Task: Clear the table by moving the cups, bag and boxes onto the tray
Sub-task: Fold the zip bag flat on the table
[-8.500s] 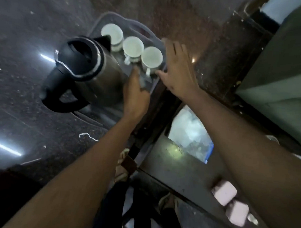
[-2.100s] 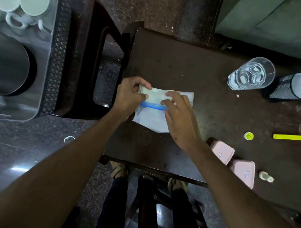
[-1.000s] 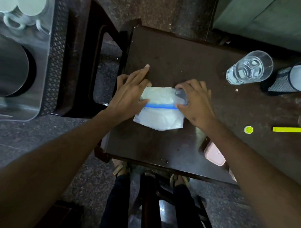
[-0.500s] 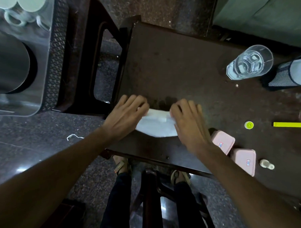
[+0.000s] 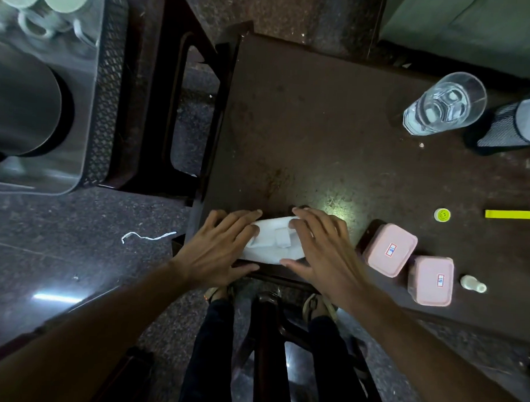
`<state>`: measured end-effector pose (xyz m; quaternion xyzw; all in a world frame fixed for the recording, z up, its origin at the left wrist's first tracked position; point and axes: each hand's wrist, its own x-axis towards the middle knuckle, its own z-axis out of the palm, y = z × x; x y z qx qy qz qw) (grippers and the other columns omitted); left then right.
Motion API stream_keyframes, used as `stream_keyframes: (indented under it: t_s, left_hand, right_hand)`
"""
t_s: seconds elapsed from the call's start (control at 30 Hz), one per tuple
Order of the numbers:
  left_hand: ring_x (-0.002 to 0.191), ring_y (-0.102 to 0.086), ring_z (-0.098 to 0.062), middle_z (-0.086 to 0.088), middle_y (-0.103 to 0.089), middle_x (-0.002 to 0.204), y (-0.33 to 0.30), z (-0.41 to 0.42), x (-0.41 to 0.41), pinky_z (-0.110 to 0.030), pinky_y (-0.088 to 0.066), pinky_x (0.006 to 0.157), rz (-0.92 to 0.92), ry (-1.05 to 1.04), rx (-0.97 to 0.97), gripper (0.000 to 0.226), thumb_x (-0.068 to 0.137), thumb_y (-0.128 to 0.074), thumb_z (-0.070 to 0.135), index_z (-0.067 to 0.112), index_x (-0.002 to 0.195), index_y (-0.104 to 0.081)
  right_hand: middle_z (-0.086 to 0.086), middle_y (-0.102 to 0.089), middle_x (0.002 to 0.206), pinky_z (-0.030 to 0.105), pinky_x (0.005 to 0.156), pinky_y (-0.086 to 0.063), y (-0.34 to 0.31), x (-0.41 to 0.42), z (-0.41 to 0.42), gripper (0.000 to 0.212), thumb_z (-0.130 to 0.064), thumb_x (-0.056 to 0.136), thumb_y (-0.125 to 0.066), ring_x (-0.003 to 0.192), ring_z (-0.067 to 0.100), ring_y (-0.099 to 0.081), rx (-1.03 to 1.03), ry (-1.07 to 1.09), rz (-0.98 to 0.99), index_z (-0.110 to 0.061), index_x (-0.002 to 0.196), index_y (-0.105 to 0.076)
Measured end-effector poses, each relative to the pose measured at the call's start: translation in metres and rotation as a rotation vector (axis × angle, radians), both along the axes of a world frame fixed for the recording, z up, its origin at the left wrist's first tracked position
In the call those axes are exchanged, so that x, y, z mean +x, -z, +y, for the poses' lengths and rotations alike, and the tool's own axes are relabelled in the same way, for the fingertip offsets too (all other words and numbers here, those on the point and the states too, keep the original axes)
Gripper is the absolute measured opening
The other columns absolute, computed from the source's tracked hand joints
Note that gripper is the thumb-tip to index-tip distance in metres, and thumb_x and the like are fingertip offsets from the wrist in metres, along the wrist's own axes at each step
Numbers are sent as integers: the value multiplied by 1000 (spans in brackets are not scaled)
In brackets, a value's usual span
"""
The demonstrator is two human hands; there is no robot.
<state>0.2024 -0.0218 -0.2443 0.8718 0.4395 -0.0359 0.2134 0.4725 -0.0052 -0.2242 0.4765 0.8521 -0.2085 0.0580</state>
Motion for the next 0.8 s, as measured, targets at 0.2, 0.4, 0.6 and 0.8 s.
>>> stream_keyframes:
  t_s: [0.2, 0.4, 0.6, 0.8]
  left_hand:
    - [119, -58, -29, -10, -60, 138, 1, 0, 6, -44, -40, 88, -41, -30, 172, 30, 99, -61, 38, 15, 118, -53]
    - [113, -59, -31, -8, -62, 130, -2, 35, 22, -45, -40, 85, -32, -164, 288, 38, 98, -67, 29, 13, 129, -54]
    - [110, -62, -35, -14, -63, 128, -4, 44, 31, -44, -42, 84, 47, -139, 295, 39, 90, -73, 13, 9, 127, -59]
    - [98, -59, -33, -11, -61, 114, -7, 45, 39, -44, -40, 81, 51, -183, 277, 38, 83, -72, 8, 12, 117, -57]
  right_hand:
    - [9, -50, 144, 48, 106, -39, 4, -10, -6, 65, -24, 81, -76, 128, 32, -52, 65, -32, -56, -17, 140, -49]
    - [10, -51, 148, 45, 98, -40, -4, -14, 31, 59, -3, 78, -71, 127, 33, -52, 213, 43, -55, -15, 134, -55]
    - [7, -53, 135, 40, 92, -45, -10, -16, 43, 64, -2, 79, -72, 114, 30, -56, 103, 9, -116, -19, 138, -53]
    - [6, -53, 121, 43, 90, -43, -6, -11, 48, 56, -3, 77, -66, 106, 31, -54, 71, 24, -28, -18, 129, -54]
